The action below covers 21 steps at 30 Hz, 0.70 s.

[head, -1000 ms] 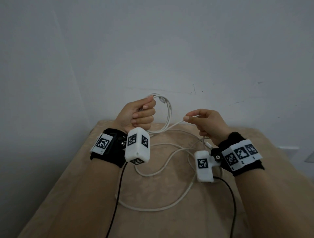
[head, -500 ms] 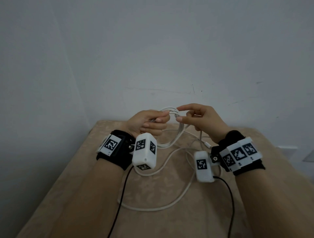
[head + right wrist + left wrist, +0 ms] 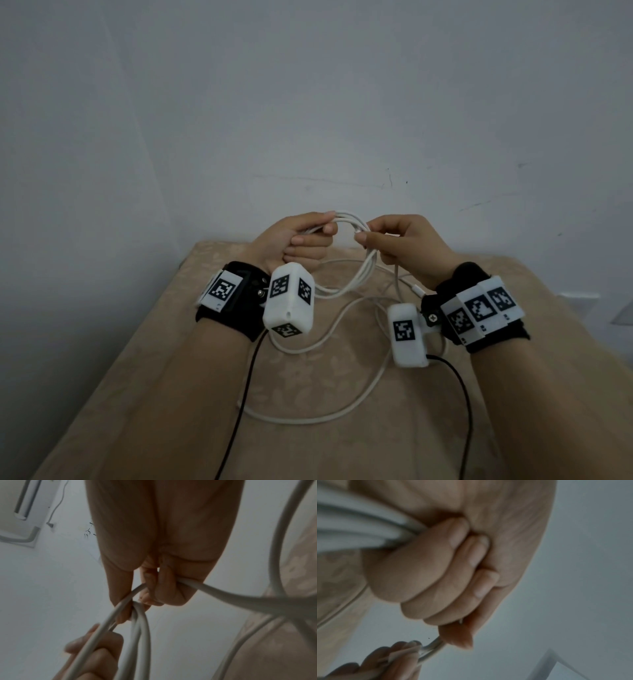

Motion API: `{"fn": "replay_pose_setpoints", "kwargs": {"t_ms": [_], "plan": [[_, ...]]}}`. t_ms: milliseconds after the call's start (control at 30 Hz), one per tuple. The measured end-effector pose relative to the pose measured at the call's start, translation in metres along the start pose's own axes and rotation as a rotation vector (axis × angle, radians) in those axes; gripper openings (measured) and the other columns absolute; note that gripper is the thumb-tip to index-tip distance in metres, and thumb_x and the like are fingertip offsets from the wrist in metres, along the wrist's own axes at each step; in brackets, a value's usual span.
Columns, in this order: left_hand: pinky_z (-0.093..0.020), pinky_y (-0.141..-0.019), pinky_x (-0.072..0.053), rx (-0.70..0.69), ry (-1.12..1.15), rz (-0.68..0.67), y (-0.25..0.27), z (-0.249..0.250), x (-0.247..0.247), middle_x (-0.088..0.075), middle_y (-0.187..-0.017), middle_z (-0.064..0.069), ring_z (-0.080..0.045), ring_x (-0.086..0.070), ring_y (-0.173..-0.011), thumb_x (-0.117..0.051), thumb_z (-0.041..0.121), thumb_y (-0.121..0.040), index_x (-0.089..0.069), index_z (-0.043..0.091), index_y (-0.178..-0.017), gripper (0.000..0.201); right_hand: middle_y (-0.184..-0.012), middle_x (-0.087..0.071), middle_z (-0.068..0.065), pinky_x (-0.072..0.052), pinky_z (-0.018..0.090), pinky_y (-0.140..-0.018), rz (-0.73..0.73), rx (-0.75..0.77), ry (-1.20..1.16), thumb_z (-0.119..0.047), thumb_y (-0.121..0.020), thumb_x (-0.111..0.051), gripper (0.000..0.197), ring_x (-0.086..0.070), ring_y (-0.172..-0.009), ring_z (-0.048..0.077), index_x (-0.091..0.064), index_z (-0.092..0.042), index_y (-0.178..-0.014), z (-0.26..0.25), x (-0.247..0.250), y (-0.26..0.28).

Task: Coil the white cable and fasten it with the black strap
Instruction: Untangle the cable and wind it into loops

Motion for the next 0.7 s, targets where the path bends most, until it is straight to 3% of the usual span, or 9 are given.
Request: {"fn": "replay_pose_setpoints", "kwargs": {"t_ms": [100,167,267,333,433,500,567,633,700], "plan": [[-0.014,-0.028,-0.029,-0.069,0.021,0.092,0.001,0.005,0.006,-0.042,-0.039,0.004,-0.004,-0.031,-0.028,-0.077,0.02,-0.073,-0.062,0.004,-0.075,0.022,-0.054,-0.049,-0.004,-0.029,0.017,-0.042,0.003,-0.034,-0.073,-0.01,-0.084,-0.069,0.013,-0.032,-0.042,0.006,-0.065,-0.008,-0.071,0.006,-0.002,-0.003],[-0.015,-0.034,-0.037,-0.132,0.058,0.154,0.002,0.008,0.01,-0.044,-0.043,0.004,-0.005,-0.042,-0.033,-0.082,0.02,-0.065,-0.065,0.002,-0.081,0.03,-0.056,-0.039,0.002,-0.025,0.018,-0.041,0.012,-0.061,-0.168,-0.01,-0.086,-0.066,0.017,-0.027,-0.042,0.007,-0.061,-0.005,-0.071,0.01,-0.003,-0.004],[-0.021,-0.054,-0.05,-0.299,0.112,0.275,0.001,0.01,0.013,-0.054,-0.051,0.004,-0.01,-0.056,-0.049,-0.079,0.022,-0.065,-0.066,0.002,-0.091,0.035,-0.051,-0.029,-0.002,-0.019,0.019,-0.04,0.066,-0.091,-0.319,-0.01,-0.089,-0.063,0.021,-0.021,-0.041,0.007,-0.056,-0.002,-0.07,0.012,-0.005,-0.006],[-0.028,-0.074,-0.054,-0.419,0.128,0.363,0.0,0.01,0.012,-0.061,-0.056,0.003,-0.012,-0.063,-0.06,-0.068,0.022,-0.074,-0.065,0.004,-0.093,0.026,-0.048,-0.03,-0.005,-0.022,0.017,-0.038,0.146,-0.1,-0.41,-0.009,-0.089,-0.063,0.022,-0.023,-0.04,0.006,-0.057,-0.003,-0.069,0.013,-0.006,-0.007],[-0.033,-0.088,-0.051,-0.533,0.165,0.435,-0.004,0.012,0.006,-0.062,-0.057,0.0,-0.016,-0.066,-0.064,-0.058,0.021,-0.083,-0.063,0.007,-0.079,0.016,-0.046,-0.033,-0.008,-0.024,0.017,-0.038,0.254,-0.096,-0.524,-0.007,-0.089,-0.063,0.024,-0.025,-0.039,0.005,-0.056,-0.006,-0.066,0.014,-0.007,-0.009],[-0.032,-0.08,-0.055,-0.575,0.205,0.452,-0.007,0.013,0.005,-0.056,-0.051,0.0,-0.015,-0.063,-0.055,-0.051,0.025,-0.093,-0.059,0.009,-0.07,0.03,-0.046,-0.032,-0.007,-0.024,0.017,-0.038,0.299,-0.072,-0.533,-0.008,-0.089,-0.063,0.024,-0.025,-0.04,0.005,-0.055,-0.006,-0.066,0.014,-0.007,-0.009],[-0.024,-0.06,-0.056,-0.592,0.238,0.417,-0.01,0.012,0.003,-0.043,-0.044,0.004,-0.01,-0.048,-0.039,-0.041,0.031,-0.099,-0.049,0.012,-0.067,0.037,-0.047,-0.032,-0.007,-0.024,0.018,-0.039,0.309,-0.043,-0.487,-0.01,-0.089,-0.063,0.024,-0.024,-0.041,0.006,-0.054,-0.006,-0.068,0.013,-0.007,-0.009],[-0.017,-0.04,-0.04,-0.578,0.251,0.384,-0.01,0.012,0.003,-0.033,-0.042,0.006,-0.007,-0.033,-0.029,-0.035,0.035,-0.101,-0.043,0.015,-0.065,0.042,-0.046,-0.033,-0.007,-0.025,0.018,-0.039,0.282,-0.026,-0.425,-0.009,-0.09,-0.063,0.024,-0.025,-0.042,0.007,-0.055,-0.006,-0.067,0.012,-0.007,-0.009],[-0.016,-0.032,-0.026,-0.561,0.242,0.375,-0.007,0.013,0.006,-0.029,-0.041,0.007,-0.006,-0.026,-0.026,-0.033,0.037,-0.1,-0.044,0.016,-0.062,0.045,-0.05,-0.038,-0.005,-0.026,0.018,-0.04,0.236,-0.019,-0.361,-0.008,-0.089,-0.063,0.021,-0.028,-0.043,0.008,-0.058,-0.006,-0.069,0.01,-0.008,-0.007]]}}
Point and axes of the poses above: each hand's wrist, its own y-axis away from the middle knuckle, its own x-axis out of the back of the hand, z = x × y, the point moved 5 cm from there along -y, towards the middle knuckle
